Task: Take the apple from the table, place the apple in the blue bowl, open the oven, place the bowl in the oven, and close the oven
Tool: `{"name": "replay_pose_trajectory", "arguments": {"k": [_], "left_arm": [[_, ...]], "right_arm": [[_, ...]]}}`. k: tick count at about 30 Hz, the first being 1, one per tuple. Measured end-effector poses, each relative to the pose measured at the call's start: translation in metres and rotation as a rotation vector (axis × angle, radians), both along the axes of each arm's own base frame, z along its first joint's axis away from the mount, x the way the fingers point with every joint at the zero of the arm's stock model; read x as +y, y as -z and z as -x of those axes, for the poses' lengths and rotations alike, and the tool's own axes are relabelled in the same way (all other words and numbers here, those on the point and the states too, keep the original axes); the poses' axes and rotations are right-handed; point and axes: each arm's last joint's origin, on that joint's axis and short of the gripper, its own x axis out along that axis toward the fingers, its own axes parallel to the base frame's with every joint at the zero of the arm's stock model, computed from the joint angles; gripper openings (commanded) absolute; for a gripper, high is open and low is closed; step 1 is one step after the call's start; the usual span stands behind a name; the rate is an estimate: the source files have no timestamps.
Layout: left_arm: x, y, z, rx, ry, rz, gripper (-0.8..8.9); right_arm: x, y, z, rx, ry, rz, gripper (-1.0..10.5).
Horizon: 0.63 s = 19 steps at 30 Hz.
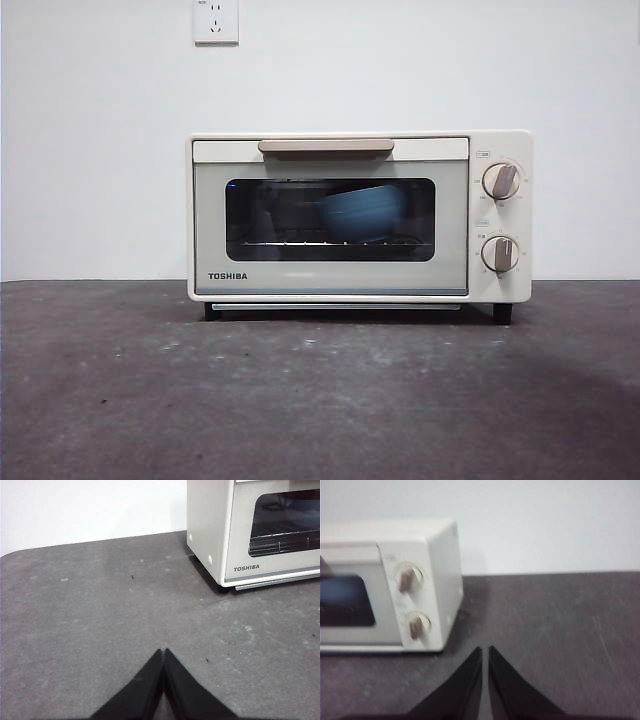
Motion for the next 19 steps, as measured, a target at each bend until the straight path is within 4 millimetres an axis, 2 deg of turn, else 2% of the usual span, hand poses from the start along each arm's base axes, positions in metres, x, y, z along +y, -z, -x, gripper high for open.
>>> {"name": "replay_pose_trajectory", "arguments": {"k": [4,9,19], "left_arm": [[0.0,0.0,0.0,0.0,0.0,0.0,0.07],[0.0,0.0,0.0,0.0,0.0,0.0,0.07],[0.0,0.0,0.0,0.001,0.0,0.003,0.07]], "right_arm": [[0.0,0.02,-0.002,0.025,-0.001,0.0,0.0],[0.0,0.033,-0.001,0.139,-0.001,0.0,0.0],[0.0,0.029,-0.002,0.094,0.0,-0.001,0.0]]}}
